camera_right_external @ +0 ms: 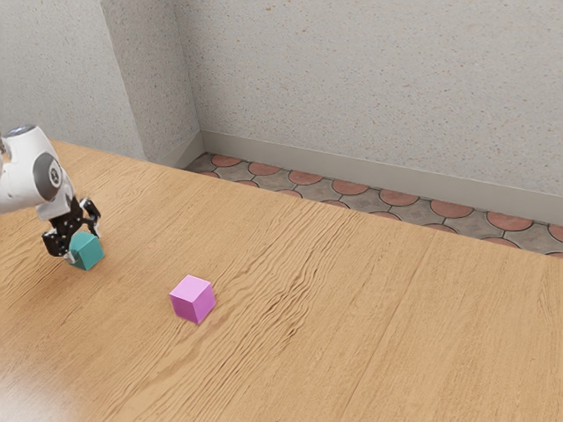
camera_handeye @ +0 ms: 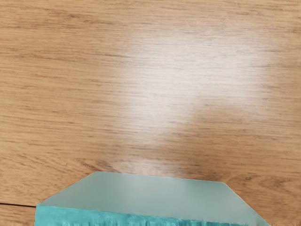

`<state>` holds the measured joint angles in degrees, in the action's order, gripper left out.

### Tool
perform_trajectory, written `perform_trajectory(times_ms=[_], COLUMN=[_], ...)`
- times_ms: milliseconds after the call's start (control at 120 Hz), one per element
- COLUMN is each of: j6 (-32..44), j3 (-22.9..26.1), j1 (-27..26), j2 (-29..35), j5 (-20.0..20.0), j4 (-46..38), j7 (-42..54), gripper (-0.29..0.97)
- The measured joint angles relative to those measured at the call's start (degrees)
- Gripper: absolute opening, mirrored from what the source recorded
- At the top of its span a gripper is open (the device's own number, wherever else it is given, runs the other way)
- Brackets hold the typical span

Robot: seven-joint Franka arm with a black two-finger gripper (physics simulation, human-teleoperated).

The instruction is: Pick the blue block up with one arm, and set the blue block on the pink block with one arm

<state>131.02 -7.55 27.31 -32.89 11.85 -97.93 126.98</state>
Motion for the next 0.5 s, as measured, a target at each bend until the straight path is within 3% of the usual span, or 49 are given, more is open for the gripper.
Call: perform_trajectory(times_ms=[183,325,500], j6=[-0.4,-0.5,-1.7], j3=[0.0,0.0,0.3], j1=[0.3,0.3,-0.1], j2=[-0.7,-0.9,4.0], j5=[0.3,0.9,1.9], j4=[0.0,0.0,-2.3], j7=[1.0,1.7,2.4], gripper=[0.67,0.46,0.37])
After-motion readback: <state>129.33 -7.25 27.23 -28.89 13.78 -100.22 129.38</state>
